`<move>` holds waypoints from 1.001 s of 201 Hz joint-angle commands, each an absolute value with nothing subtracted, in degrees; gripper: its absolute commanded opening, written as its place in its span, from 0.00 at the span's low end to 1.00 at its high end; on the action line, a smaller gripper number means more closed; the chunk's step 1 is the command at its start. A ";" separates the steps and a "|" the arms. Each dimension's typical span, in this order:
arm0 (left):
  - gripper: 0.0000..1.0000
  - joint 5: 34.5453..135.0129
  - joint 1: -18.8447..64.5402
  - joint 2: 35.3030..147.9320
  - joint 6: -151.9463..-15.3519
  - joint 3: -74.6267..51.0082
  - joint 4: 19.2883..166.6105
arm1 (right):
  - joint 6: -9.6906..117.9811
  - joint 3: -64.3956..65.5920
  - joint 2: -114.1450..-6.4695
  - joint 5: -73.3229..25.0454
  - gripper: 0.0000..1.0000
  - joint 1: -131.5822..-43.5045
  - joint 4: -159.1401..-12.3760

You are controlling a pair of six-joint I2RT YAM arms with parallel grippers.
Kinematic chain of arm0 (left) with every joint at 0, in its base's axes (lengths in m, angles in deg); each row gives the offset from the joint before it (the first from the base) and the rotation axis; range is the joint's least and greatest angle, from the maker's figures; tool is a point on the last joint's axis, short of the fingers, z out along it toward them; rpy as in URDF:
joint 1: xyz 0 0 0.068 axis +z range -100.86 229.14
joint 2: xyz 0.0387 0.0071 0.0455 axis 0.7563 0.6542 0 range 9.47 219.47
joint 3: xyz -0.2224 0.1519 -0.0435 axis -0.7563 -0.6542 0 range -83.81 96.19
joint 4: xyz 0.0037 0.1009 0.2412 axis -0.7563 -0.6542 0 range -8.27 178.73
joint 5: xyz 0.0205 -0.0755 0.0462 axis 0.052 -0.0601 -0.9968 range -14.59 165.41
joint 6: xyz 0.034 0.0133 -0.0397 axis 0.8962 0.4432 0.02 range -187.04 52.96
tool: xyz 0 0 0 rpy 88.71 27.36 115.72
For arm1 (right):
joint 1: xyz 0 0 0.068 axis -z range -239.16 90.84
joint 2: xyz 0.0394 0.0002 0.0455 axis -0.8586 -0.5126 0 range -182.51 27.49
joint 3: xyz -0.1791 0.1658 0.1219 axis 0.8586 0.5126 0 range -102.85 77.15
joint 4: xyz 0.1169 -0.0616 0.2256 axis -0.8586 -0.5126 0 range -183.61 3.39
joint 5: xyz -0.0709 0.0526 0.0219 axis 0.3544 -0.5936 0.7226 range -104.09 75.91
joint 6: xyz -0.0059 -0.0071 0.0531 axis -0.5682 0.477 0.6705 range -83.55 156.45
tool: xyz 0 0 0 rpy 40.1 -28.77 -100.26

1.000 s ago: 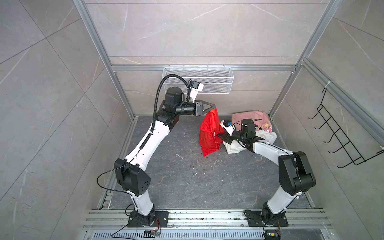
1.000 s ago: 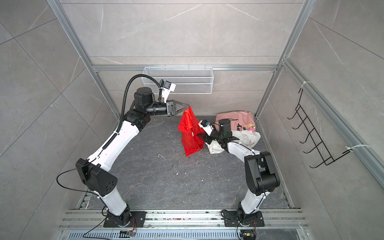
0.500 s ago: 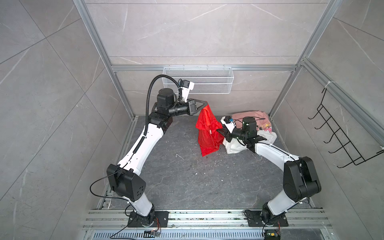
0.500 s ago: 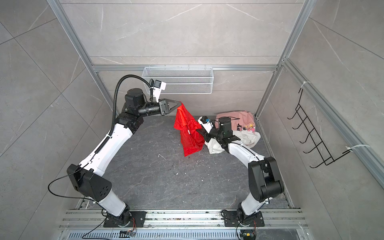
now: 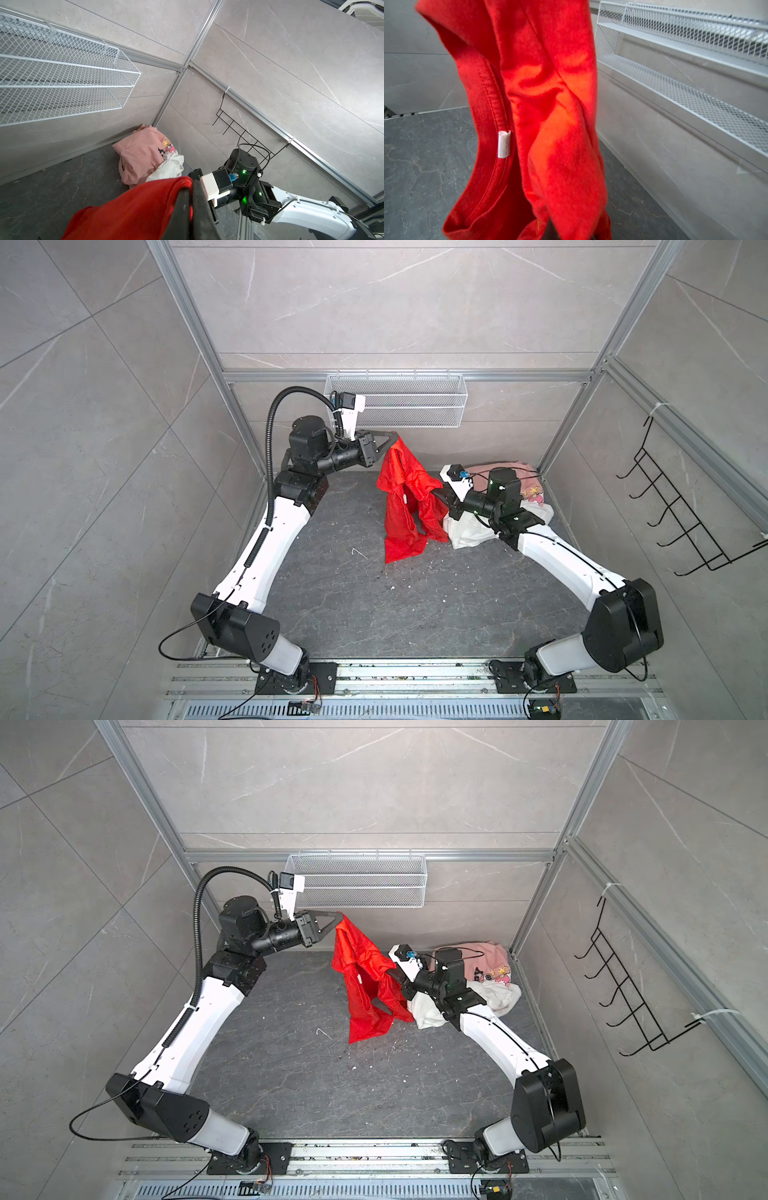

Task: Pick out a specific cloth from the pile
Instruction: 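Lift the red cloth with both grippers and draw it toward the robot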

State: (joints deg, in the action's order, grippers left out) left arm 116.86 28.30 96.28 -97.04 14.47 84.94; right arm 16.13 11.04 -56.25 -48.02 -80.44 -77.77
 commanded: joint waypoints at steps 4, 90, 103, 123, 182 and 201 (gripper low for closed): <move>0.00 115.53 28.66 91.92 -96.70 13.71 87.76 | 16.22 8.12 -52.49 -45.42 0.04 -82.45 -81.31; 0.00 114.52 28.66 83.74 -97.03 8.28 86.66 | 15.14 6.92 -43.06 -37.14 0.01 -90.12 -90.20; 0.00 114.45 28.66 82.71 -97.10 7.91 85.65 | 15.10 7.36 -41.65 -35.91 0.01 -91.30 -90.80; 0.00 113.88 28.57 80.84 -97.21 5.89 85.84 | 15.24 7.31 -39.84 -34.17 0.00 -93.17 -92.74; 0.00 113.48 27.69 77.80 -98.91 3.71 84.74 | 15.24 7.62 -33.95 -29.23 0.00 -97.37 -98.05; 0.00 112.07 26.50 76.71 -99.03 3.08 84.69 | 15.15 7.48 -32.01 -28.34 0.00 -97.72 -99.57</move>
